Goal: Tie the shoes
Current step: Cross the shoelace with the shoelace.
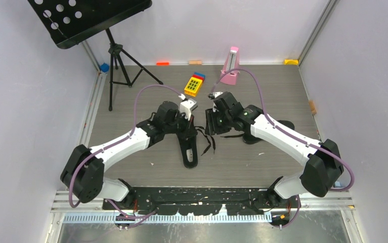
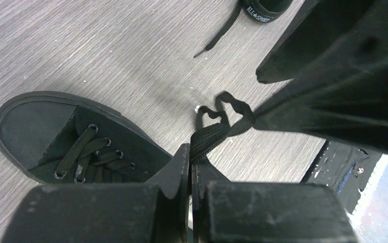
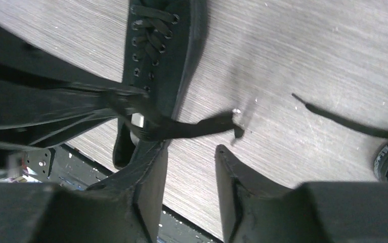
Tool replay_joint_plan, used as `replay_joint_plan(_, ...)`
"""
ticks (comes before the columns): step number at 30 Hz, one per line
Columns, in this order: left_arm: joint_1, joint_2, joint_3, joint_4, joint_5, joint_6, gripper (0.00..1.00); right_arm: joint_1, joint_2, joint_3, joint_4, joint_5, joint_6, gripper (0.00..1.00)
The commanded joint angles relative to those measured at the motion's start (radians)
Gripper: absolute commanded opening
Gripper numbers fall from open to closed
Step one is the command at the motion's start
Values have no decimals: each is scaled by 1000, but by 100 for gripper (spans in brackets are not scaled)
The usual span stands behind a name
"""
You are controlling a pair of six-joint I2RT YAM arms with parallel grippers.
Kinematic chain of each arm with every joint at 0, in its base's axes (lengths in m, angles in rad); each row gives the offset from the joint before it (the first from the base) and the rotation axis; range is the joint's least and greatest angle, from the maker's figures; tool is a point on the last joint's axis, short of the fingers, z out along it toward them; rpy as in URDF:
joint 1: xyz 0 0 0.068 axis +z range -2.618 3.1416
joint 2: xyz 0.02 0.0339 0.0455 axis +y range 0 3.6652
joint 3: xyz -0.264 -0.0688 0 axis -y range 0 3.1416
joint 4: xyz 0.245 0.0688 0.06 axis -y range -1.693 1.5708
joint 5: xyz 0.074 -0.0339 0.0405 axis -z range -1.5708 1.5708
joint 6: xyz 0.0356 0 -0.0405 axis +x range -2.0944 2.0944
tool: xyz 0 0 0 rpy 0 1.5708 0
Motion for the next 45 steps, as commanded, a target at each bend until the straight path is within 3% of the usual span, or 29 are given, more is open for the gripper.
replay_joint_plan(1,0,-71,-6,-25,6,19,0,-8,-61,-49,45,26,8,41)
replay_joint_plan(11,0,-54,11,-57,32,15,0,-9,-66,-109,123,-4,21,44)
replay_joint_plan(13,0,-53,13,-55,33,11,0,-9,-72,-129,146,-37,23,50)
replay_joint_plan(17,-1,-49,13,-53,33,9,0,-9,-115,-229,286,-111,27,58)
replay_joint_plan(27,0,-41,19,-56,38,6,0,-9,-94,-346,503,-198,-15,62)
replay_joint_plan(31,0,-50,19,-66,28,10,0,-7,-56,-343,536,-148,-29,63)
replay_joint_plan(33,0,-57,17,-70,24,12,0,-8,-42,-340,538,-120,-32,56)
replay_joint_plan(36,0,-63,20,-79,16,15,0,-8,-44,-341,542,-115,-35,23)
replay_joint_plan(37,-1,-65,20,-83,12,16,0,-8,-54,-342,531,-109,-35,16)
replay_joint_plan(42,-1,-50,34,-109,-6,14,0,-8,-164,-363,461,-41,-34,2)
replay_joint_plan(45,-1,-26,51,-129,-3,17,0,-8,-212,-343,411,-22,-46,0)
